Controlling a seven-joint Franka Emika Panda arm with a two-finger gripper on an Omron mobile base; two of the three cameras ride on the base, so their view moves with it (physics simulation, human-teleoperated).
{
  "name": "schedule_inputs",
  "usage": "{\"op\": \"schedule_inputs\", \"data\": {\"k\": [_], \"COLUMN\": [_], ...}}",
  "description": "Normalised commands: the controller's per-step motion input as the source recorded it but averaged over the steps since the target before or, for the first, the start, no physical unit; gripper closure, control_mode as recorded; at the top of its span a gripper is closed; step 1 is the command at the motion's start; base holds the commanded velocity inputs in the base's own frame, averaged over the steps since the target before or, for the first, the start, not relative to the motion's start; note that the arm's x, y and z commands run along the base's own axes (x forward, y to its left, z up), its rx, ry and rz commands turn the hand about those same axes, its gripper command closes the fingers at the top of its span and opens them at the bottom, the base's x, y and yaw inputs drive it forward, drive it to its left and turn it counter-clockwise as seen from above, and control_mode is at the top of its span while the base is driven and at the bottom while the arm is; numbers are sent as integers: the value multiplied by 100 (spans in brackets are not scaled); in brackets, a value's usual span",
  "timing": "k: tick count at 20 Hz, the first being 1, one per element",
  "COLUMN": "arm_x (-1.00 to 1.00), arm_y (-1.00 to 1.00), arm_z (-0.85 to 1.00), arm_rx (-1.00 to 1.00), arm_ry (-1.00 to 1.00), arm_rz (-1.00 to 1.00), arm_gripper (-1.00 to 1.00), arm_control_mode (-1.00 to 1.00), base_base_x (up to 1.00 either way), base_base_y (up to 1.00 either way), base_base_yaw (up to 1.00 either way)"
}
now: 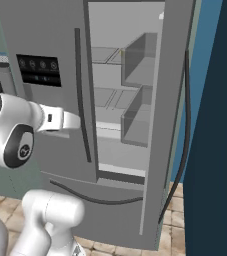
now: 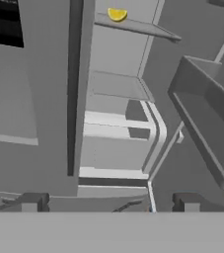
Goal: There is a bowl on the dining counter. Grab a lemon wedge from the fridge and place it in the bowl. Then get the liquor bottle and glass cup from the cabinet and place them next to the bowl.
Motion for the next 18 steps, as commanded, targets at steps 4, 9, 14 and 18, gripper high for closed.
{"op": "schedule_inputs", "data": {"k": [4,9,14,18], "arm_x": [67,76,70,51], "arm_y": [3,0,9,16], "arm_z": [9,6,0,0], "arm_rx": [13,9,6,3], "arm_ry": [-5,0,0,0], "arm_rz": [1,0,0,0], "arm_gripper": [-100,-100,-100,-100], "arm_control_mode": [-100,-100,-100,-100], "base_base_x": [0,0,0,0], "base_base_y": [0,0,0,0], "base_base_yaw": [0,0,0,0]}}
